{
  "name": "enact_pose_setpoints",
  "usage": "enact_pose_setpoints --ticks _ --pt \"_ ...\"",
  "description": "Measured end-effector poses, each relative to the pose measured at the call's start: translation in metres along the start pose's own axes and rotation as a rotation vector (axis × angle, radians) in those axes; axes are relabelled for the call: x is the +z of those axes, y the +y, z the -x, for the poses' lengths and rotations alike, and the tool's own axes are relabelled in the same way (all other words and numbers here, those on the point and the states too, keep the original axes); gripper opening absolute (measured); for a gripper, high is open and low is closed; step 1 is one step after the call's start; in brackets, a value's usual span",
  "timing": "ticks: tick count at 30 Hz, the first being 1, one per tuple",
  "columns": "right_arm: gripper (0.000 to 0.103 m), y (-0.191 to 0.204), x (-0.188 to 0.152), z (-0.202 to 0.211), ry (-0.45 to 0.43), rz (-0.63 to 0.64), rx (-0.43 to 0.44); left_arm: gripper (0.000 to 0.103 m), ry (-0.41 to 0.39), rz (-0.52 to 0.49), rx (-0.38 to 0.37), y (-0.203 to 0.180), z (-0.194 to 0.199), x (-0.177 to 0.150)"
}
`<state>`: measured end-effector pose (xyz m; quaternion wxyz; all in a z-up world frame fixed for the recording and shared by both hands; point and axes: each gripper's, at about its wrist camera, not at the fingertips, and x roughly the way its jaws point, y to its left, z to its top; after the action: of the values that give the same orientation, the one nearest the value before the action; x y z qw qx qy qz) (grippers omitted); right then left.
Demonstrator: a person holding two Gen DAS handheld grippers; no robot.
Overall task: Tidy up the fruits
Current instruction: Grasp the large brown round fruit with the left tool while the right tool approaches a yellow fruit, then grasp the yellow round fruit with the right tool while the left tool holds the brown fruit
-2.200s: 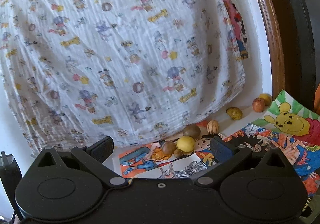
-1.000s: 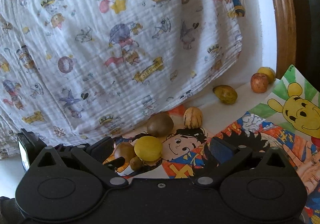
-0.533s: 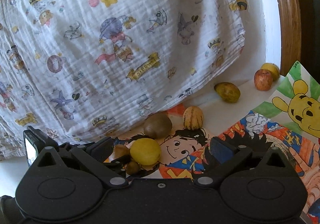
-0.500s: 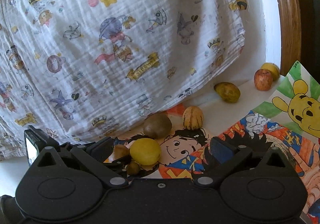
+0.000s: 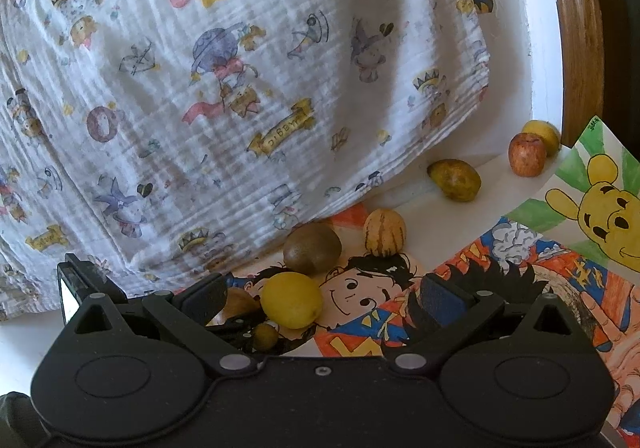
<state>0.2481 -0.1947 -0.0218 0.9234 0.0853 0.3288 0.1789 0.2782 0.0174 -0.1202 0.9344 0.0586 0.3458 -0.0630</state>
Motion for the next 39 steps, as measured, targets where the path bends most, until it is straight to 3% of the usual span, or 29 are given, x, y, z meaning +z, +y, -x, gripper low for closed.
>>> enact_pose_setpoints --ticks 9,23,39 --pt "0.103 0.012 -0.007 -0.025 0.076 0.064 0.018 0.049 -0.055 0.06 -0.021 0.017 0.035 -0.004" --pt "0.102 0.044 -0.01 -0.118 0.227 0.173 0.002 0.049 -0.066 0.158 0.011 0.052 0.073 -0.028" --pt "0.077 0.053 -0.013 -0.16 0.296 0.233 -0.009 0.049 -0.058 0.193 0.017 0.061 0.071 -0.032"
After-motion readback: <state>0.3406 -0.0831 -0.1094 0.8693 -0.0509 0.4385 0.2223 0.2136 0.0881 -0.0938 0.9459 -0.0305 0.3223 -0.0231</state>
